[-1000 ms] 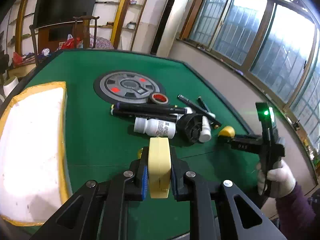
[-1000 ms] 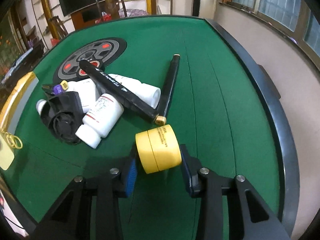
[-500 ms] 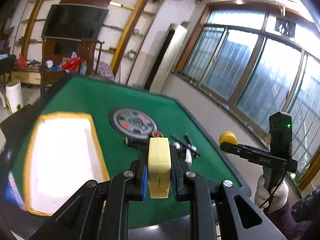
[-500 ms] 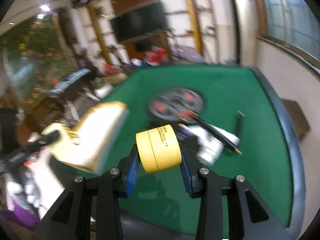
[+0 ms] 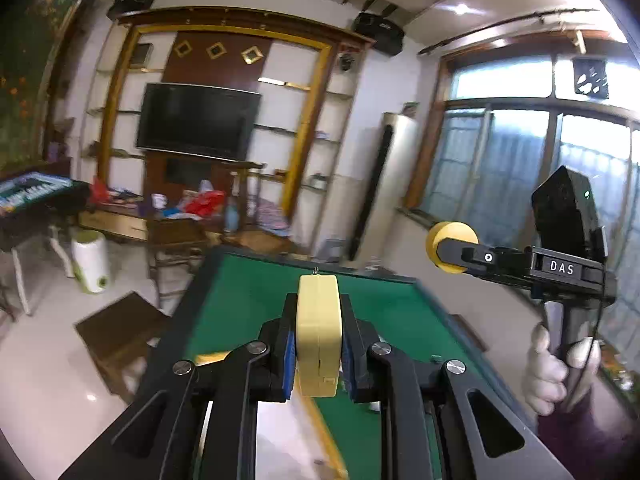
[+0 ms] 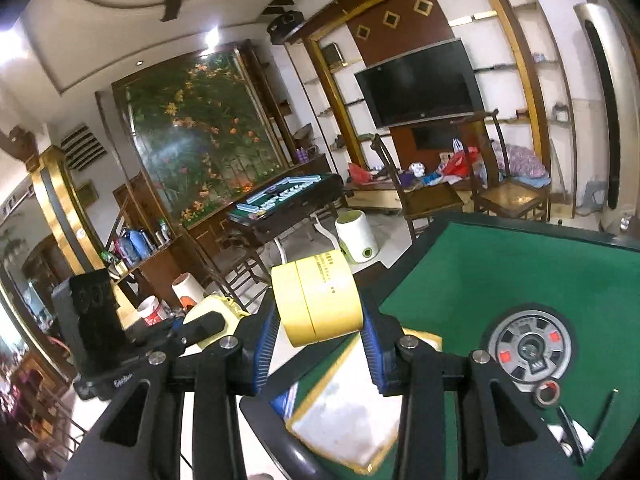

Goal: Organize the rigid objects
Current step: 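Carry the card and yellow jar over the white tray and open both tools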

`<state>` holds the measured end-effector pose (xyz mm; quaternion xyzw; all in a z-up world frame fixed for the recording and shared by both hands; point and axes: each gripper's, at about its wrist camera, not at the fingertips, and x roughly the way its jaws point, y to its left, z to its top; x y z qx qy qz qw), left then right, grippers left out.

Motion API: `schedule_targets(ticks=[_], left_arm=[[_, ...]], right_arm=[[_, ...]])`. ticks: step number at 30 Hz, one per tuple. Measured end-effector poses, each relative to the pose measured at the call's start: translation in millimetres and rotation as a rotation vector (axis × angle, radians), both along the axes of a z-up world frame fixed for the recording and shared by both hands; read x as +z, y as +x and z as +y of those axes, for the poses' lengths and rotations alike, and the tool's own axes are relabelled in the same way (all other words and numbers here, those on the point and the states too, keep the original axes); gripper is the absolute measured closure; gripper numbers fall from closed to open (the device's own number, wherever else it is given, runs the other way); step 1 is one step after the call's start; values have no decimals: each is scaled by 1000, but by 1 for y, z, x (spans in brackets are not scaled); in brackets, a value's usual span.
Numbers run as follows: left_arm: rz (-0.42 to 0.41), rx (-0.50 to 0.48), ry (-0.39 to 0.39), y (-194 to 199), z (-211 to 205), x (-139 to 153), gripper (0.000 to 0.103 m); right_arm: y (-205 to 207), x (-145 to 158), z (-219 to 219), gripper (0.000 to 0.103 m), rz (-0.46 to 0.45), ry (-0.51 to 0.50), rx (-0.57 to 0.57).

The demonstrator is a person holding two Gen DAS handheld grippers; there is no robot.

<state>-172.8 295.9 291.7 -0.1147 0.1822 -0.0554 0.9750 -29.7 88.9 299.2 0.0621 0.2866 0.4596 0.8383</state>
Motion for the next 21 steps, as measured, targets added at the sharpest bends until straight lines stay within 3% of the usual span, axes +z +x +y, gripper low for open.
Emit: schedule_targets(ticks=[2, 7, 13, 21], left_arm=[[30, 23, 3, 21, 11, -15, 85], [147, 49, -1, 74, 26, -83, 85], [289, 44, -132, 127, 46, -159, 85], [475, 39, -243, 192, 45, -240, 85]], right_arm=[[17, -12, 19, 65, 32, -29, -13], [56, -89, 53, 65, 123, -149, -62], [89, -189, 86, 65, 203, -271, -61], [115, -258, 115, 65, 282, -390, -56]])
